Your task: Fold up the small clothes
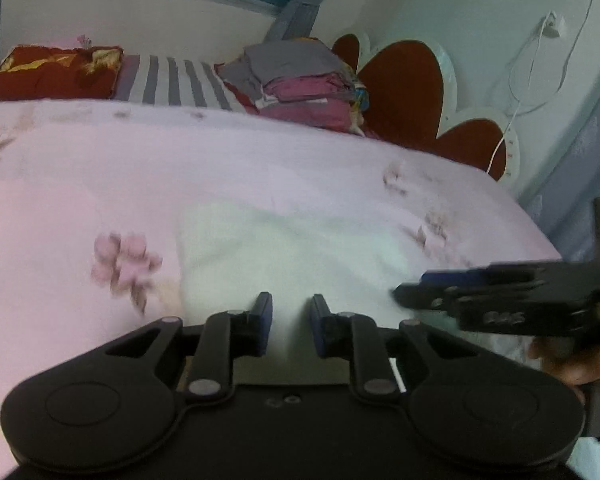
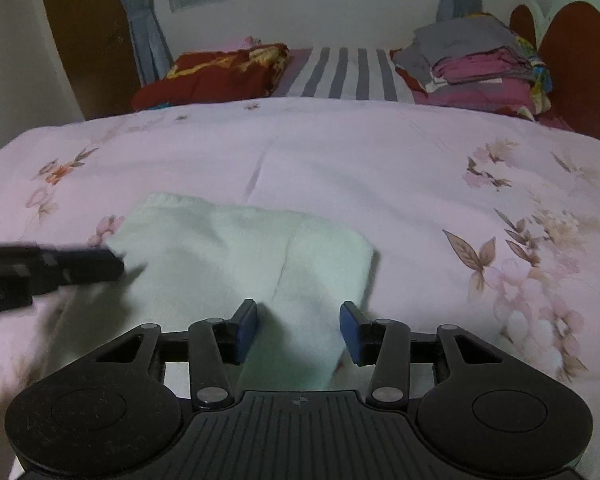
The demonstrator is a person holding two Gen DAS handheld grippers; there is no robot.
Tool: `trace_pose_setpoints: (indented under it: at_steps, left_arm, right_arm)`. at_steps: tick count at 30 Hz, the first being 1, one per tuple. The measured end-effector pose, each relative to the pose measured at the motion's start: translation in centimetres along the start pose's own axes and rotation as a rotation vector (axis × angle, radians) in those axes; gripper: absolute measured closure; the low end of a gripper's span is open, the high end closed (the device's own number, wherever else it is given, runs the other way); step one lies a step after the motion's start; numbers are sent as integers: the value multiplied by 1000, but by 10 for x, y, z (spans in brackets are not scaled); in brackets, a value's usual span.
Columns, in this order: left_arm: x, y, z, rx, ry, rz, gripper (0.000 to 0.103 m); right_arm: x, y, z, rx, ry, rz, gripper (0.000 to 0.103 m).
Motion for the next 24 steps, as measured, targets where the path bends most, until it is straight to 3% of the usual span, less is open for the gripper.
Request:
trace_pose_setpoints:
  at_steps: [3,5,7,12,16,19,22,23,24]
  left_arm:
    - [-12,1,-17,-10,15,-62,84]
    - [-22,9,-31,-15,22,-56,84]
    - [-40,15,-39,-12,-4,-48,84]
    - [-81,28,-61,-7,-38,-9,84]
    - [-87,28,-92,26,-9,-20,83]
    - [-87,15,-110,63,16,-40,83]
    - [-92,6,-107,66,-26,-89,83]
    - [-94,5,-104,60,-44,-98,83]
    - [-97,4,-101,62,-64,-103,82]
  right_arm:
    - [-15,-18,-14,27,-5,-59,59]
    - [-27,-23,-28,-27,14,-125,59]
    - [-40,-30,-48,5,22,-105,59]
    - [-102,-41,-67,-11,-70,-139,59]
    - [-113,-35,-91,-57,-61,-94,59]
    - [-107,-35,-112,23,-20,28,59]
    - [-112,-38,-112,46,-40,59,59]
    - [-114,-37,-109,52,-56,90,66]
    - [-118,-37,-107,66,-70,120,84]
Point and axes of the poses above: each gripper's, at about its wrist camera, not at the fingertips, and z roughly the way its jaws point, y to its right, x to its top, the point moved 8 cm from there along z, roughly the way its jaws point, and after that the axes turned 8 degrees about y, right-handed, at the moved point
